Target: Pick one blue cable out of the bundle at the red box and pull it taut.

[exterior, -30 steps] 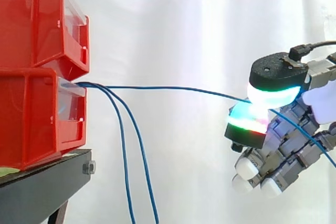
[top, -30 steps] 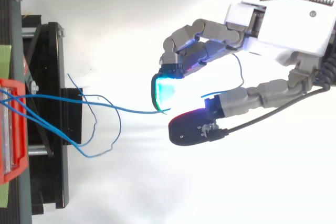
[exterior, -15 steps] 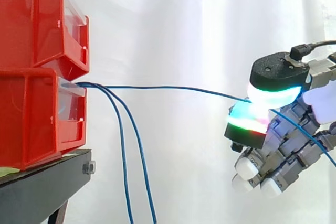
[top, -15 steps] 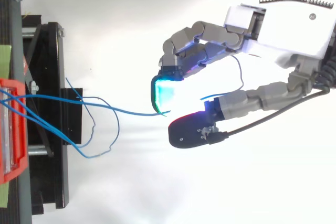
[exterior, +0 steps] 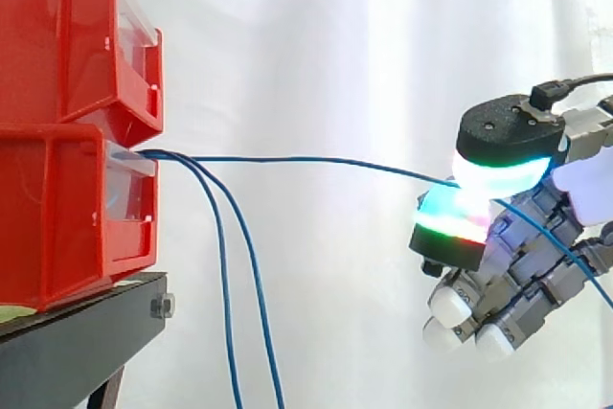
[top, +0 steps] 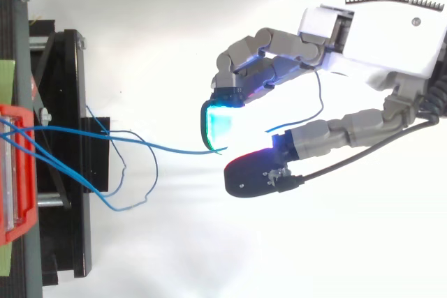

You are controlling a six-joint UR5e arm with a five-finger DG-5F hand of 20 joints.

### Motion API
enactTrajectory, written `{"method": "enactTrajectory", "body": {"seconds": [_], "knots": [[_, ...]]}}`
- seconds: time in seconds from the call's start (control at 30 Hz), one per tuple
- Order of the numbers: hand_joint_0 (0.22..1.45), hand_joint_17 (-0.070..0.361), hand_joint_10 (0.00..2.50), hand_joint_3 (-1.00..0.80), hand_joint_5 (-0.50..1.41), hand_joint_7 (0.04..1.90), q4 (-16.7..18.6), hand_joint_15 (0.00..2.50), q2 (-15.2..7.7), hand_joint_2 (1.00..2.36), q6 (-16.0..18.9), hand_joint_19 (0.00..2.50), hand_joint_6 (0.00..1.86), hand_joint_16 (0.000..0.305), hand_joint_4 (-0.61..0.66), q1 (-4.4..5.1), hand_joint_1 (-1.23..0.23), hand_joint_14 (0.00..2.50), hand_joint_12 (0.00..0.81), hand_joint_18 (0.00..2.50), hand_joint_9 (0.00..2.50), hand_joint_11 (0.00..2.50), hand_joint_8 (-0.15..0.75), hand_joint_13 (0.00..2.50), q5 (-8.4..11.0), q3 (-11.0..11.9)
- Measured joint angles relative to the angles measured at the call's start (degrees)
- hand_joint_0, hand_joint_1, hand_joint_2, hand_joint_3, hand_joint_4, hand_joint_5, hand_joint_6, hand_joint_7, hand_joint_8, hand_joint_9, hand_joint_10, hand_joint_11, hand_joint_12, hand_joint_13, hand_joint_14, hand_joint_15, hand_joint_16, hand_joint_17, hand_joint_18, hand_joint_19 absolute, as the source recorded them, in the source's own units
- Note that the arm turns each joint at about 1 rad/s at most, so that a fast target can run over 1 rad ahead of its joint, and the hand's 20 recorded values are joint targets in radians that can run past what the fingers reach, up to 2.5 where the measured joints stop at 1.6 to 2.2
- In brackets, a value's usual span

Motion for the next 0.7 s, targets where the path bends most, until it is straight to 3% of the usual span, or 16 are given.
{"method": "enactTrajectory", "body": {"seconds": [0.7], "knots": [[0.6, 0.147, 0.01, -0.04, -0.07, 1.22, 0.0, 0.19, 0.0, 1.0, 0.0, 0.18, 0.87, 0.065, 0.09, 0.01, -0.88, 0.01, 0.428, 0.5, 0.7, 0.28, 0.363, 0.49, 0.0, 0.0]]}}
